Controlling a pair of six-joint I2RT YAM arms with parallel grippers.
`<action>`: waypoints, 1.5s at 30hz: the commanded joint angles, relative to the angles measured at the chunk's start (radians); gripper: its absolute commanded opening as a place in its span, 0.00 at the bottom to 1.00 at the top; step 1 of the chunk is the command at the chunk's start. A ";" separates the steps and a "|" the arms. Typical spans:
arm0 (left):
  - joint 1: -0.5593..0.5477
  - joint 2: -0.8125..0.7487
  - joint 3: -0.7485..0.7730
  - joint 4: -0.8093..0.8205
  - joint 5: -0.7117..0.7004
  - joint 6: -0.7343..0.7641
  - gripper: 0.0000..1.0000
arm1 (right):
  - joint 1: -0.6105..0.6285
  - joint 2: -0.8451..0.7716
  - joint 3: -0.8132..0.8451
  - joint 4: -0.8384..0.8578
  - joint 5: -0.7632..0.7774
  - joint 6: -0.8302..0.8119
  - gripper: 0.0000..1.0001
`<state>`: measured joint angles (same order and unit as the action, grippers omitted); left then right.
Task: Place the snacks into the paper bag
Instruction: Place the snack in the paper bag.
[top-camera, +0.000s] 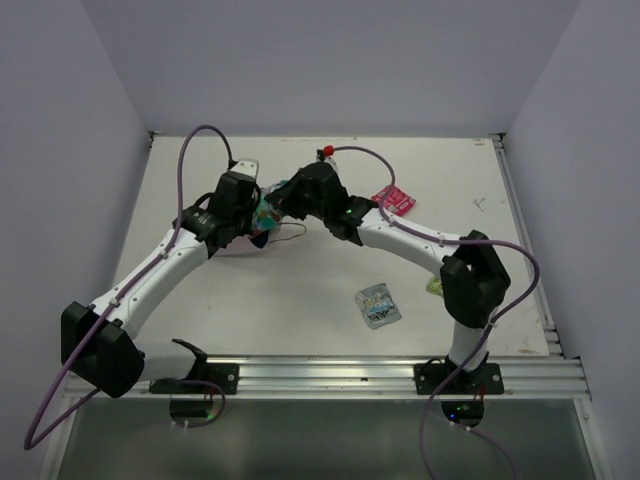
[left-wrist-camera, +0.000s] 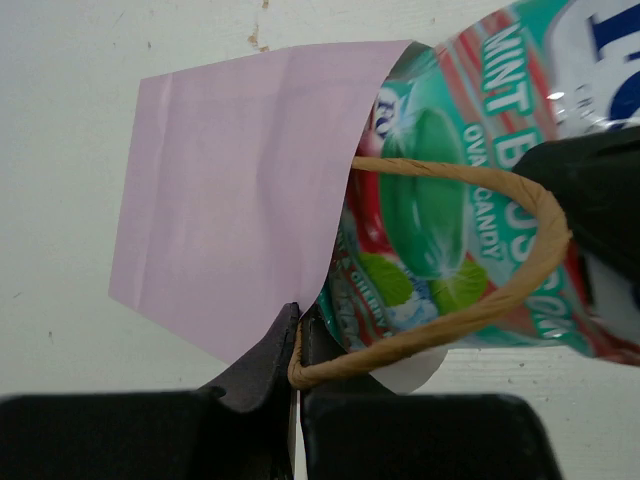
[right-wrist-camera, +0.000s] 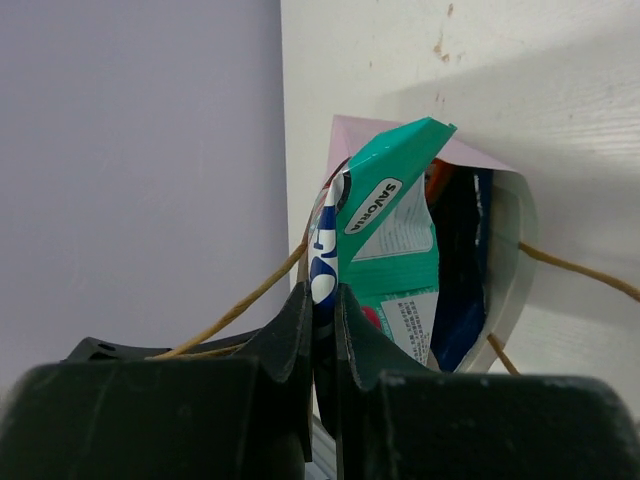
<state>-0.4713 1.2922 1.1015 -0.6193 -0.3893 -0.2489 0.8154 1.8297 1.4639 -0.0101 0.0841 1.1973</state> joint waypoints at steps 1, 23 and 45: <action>-0.003 0.005 0.073 0.024 0.035 0.026 0.00 | 0.037 0.032 0.039 0.121 -0.018 0.076 0.00; -0.003 -0.025 0.047 0.061 0.069 -0.124 0.00 | 0.113 0.017 -0.137 0.288 0.333 0.202 0.00; -0.003 -0.048 0.038 0.072 -0.003 -0.070 0.00 | 0.125 0.079 -0.185 0.296 0.151 0.111 0.21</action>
<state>-0.4717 1.2865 1.1374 -0.6388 -0.3397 -0.3367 0.9478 1.9831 1.2984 0.3077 0.2977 1.3571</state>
